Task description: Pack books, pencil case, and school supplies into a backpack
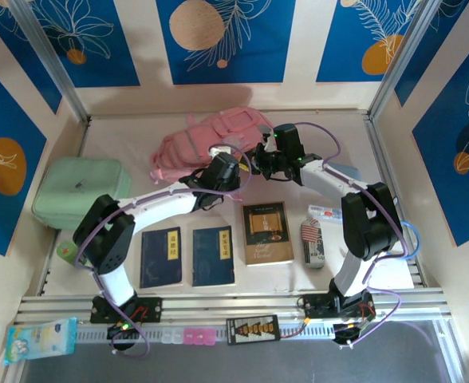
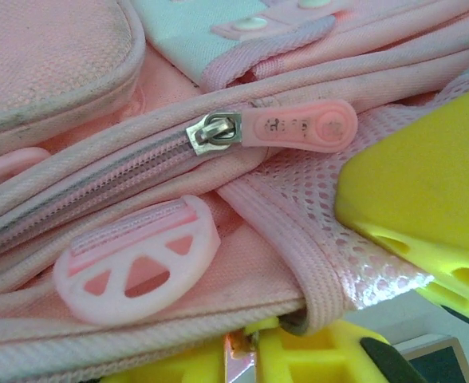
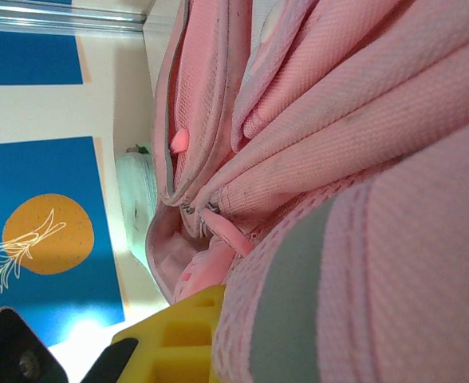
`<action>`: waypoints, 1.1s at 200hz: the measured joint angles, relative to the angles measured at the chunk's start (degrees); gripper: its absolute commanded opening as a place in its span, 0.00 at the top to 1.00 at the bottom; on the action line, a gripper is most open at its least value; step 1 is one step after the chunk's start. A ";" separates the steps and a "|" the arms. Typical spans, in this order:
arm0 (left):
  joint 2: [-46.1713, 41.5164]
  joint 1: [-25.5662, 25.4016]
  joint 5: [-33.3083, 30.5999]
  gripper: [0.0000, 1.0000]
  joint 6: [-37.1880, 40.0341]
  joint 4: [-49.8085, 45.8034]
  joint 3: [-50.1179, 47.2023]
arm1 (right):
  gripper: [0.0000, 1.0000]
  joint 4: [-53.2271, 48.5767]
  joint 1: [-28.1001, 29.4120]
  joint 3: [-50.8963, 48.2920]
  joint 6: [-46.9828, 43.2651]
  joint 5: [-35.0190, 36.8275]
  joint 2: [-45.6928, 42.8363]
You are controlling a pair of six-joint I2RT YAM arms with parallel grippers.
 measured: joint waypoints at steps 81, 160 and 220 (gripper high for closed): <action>-9.62 2.91 3.06 1.00 -1.44 -0.42 -10.27 | 1.00 -2.47 -0.83 -0.42 -1.44 0.70 -0.02; -22.82 11.80 10.12 1.00 -2.45 -3.02 -24.98 | 0.99 -5.42 -2.08 -2.40 -3.54 0.24 -0.02; -19.87 12.68 14.16 0.71 0.61 -2.56 -24.26 | 0.99 -5.44 -2.12 -2.40 -3.50 0.85 -0.02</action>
